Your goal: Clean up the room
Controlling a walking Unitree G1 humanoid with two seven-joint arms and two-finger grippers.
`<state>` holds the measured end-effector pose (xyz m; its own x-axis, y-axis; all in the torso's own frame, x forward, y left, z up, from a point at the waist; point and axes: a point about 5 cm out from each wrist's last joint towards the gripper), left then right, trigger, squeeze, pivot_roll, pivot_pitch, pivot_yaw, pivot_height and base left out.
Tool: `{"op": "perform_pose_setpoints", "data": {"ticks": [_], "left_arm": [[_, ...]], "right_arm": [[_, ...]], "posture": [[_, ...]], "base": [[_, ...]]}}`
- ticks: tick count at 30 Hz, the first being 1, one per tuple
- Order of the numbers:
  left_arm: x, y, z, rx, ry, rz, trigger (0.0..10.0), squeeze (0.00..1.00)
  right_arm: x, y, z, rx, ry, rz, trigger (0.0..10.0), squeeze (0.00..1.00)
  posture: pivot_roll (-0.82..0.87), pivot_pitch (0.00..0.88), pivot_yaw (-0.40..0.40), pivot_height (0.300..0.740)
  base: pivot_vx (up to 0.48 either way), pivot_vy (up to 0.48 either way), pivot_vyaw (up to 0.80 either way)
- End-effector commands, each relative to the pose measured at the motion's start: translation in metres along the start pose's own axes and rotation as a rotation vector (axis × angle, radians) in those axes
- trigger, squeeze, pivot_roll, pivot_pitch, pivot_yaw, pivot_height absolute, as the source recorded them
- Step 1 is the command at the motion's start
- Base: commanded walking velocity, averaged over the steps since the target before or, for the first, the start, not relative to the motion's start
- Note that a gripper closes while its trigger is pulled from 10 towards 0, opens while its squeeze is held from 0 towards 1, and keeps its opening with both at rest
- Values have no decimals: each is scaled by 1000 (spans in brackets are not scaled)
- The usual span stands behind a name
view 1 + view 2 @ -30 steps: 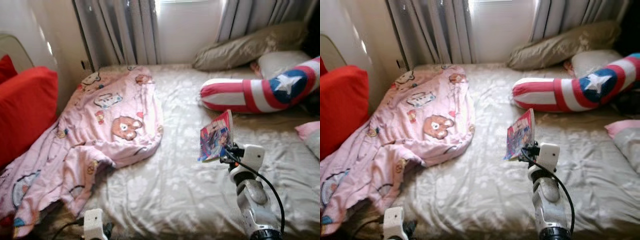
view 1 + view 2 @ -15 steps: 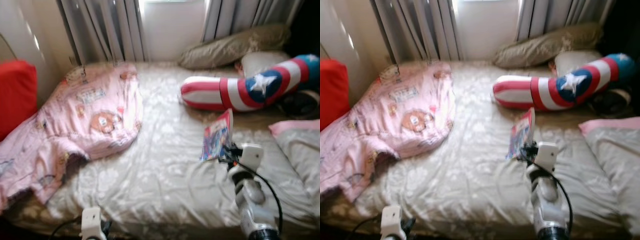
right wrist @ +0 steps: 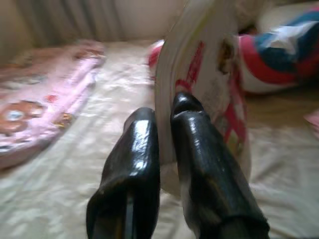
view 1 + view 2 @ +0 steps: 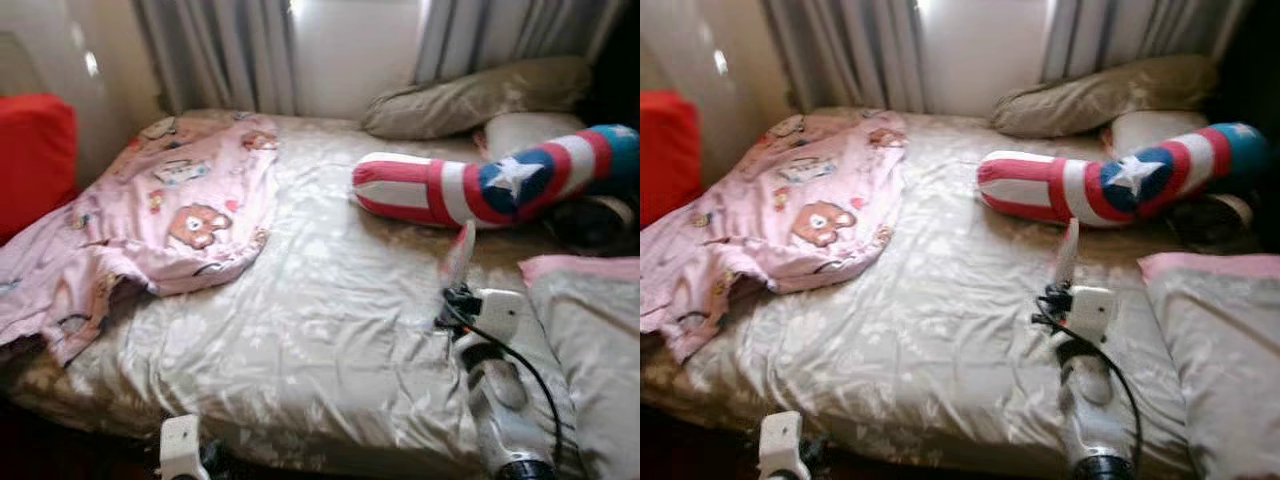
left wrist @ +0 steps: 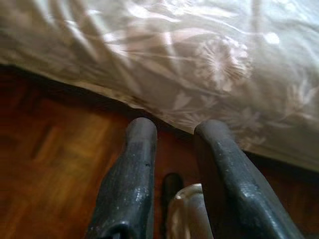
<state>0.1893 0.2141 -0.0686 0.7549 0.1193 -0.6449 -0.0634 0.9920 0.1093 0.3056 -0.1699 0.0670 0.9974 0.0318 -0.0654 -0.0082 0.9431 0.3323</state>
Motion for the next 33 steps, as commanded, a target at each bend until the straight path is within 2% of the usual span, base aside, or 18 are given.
{"op": "perform_pose_setpoints", "data": {"ticks": [1, 9, 15, 25, 33], "left_arm": [[1, -1, 2, -10, -1, 0, 10000, 0], [1, -2, 2, -27, -8, -2, 10000, 0], [1, -2, 2, -8, -6, -8, 10000, 0], [1, -1, 3, -10, -11, -6, 10000, 0], [1, -1, 3, -15, -9, -6, 10000, 0]], "right_arm": [[1, -1, 9, -10, -43, 3, 10000, 0], [2, -4, 9, -8, -38, -10, 10000, 0], [2, -5, 8, -3, -35, -22, 10000, 0], [3, -4, 10, -5, -41, -25, 10000, 0], [3, -5, 10, -2, -42, -33, 10000, 0]], "posture": [[24, 0, 15, 717], [23, 0, 14, 717], [25, 0, 14, 717], [23, 0, 15, 717], [22, 0, 16, 717]], "base": [[0, 0, 0], [0, 0, 0], [0, 0, 0], [0, -473, 0], [0, 0, 0]]}}
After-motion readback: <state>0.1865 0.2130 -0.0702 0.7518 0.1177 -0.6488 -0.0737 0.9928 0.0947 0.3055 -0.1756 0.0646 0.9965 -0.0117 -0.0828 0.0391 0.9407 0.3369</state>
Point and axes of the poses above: a point about 5 cm out from each wrist's last joint towards the gripper, its own x axis pointing out of the wrist towards the gripper, its own z axis along the axis of the wrist's last joint, y = z × x, and after that the axes turned 12 degrees about x, right-handed
